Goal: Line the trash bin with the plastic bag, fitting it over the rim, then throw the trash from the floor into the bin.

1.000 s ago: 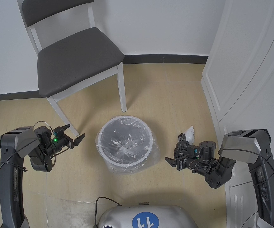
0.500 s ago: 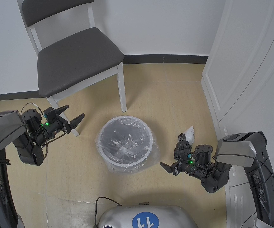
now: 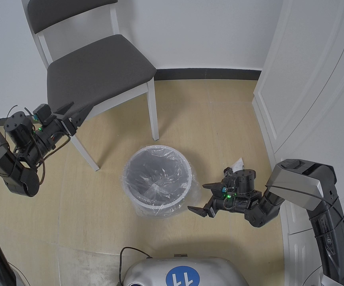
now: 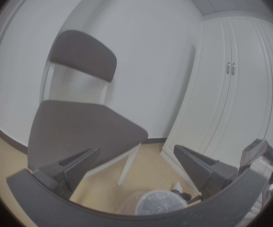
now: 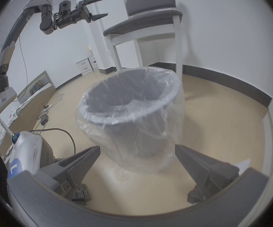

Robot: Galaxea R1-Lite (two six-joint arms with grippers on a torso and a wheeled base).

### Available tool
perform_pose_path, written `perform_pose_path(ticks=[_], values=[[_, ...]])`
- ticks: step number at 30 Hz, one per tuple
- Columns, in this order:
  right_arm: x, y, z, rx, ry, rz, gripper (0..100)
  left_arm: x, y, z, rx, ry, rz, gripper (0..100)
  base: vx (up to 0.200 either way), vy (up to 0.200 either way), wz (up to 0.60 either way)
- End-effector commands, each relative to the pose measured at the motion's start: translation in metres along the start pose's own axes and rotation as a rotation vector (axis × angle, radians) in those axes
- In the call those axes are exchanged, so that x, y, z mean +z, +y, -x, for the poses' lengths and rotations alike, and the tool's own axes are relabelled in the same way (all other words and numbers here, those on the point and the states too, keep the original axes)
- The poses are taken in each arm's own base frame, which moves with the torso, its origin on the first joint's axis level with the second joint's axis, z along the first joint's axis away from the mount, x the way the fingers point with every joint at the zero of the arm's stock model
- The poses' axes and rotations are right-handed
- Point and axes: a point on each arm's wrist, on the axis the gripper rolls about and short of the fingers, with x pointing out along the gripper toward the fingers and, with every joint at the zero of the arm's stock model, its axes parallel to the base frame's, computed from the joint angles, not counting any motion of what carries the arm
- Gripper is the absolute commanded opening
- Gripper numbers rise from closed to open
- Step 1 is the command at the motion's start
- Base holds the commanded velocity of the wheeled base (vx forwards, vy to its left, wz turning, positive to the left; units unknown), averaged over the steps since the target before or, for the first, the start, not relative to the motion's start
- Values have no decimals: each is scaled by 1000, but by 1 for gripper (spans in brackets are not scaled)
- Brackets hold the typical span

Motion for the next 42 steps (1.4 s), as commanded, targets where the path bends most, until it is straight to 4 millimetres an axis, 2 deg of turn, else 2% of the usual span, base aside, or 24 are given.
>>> perform_pose_path(ticks=[1, 4, 9, 11, 12, 20, 27, 42], values=[[19, -5, -21, 64, -37, 57, 100, 53, -15, 15, 12, -113, -39, 100, 0, 0, 0], [23, -5, -28, 92, -11, 68, 100, 57, -14, 20, 24, -110, -40, 100, 0, 0, 0], [22, -5, -28, 116, -1, 68, 100, 50, -9, 15, 24, -96, -32, 100, 0, 0, 0], [19, -7, -27, 118, 8, 66, 100, 40, -1, 9, 29, -82, -24, 100, 0, 0, 0], [19, -8, -26, 115, 8, 64, 0, 38, 0, 7, 30, -80, -23, 100, 0, 0, 0], [9, -18, -22, 108, 54, 31, 0, 32, 2, 6, 32, -68, -17, 100, 0, 0, 0], [3, -25, -26, 102, 68, 19, 0, 31, 3, 5, 33, -65, -17, 100, 0, 0, 0], [16, -33, -55, 114, 39, 30, 0, 24, 8, 0, 36, -59, -17, 100, 0, 0, 0]])
